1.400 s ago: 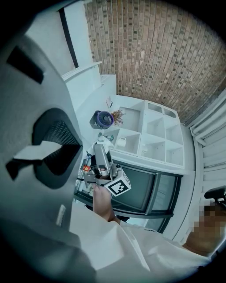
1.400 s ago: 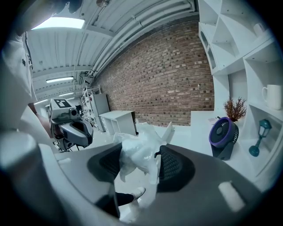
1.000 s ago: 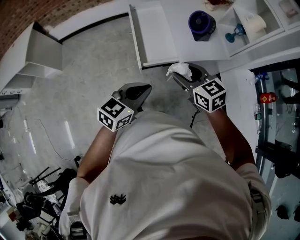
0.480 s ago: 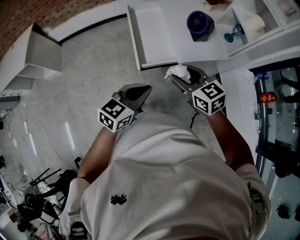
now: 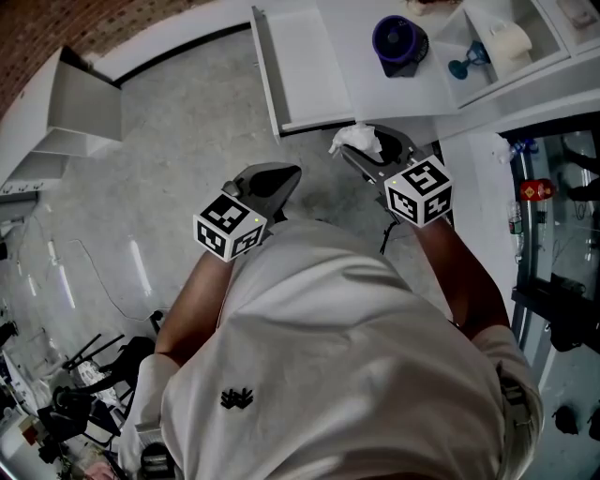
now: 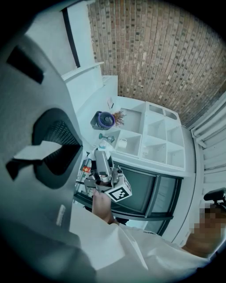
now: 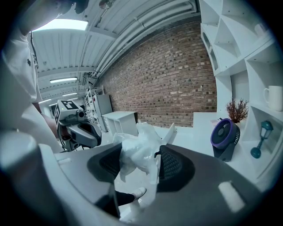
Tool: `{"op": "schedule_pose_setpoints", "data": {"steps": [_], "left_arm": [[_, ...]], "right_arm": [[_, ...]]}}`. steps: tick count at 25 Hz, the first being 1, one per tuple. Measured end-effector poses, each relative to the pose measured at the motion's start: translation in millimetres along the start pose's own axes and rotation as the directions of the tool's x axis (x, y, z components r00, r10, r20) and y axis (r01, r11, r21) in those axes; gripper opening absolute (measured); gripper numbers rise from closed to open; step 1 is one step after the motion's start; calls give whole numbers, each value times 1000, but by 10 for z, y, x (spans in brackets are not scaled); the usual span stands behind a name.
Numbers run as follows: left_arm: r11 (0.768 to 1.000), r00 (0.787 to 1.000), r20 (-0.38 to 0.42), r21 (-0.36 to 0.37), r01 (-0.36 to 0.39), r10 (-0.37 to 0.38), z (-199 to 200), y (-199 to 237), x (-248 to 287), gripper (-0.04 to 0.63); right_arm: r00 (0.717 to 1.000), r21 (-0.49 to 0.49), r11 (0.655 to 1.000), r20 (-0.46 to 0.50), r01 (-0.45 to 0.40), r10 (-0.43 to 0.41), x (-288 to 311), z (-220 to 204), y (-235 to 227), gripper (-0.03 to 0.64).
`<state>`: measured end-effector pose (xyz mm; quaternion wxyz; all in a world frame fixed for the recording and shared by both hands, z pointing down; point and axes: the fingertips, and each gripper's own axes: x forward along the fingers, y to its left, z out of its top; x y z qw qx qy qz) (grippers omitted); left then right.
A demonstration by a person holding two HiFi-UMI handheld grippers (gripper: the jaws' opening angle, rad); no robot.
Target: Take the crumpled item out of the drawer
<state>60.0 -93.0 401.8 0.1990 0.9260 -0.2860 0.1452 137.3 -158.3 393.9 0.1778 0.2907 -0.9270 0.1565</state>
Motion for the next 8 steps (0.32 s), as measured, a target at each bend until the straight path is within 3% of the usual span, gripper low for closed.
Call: {"op": "schedule_pose_setpoints", "data": {"steps": [8], "left_arm": [[1000,1000,-4,-7,5,-5,-1,86,26,6]], "right_arm": [[1000,-6,1000,-11,2,-2,86,5,-48,222]]}}
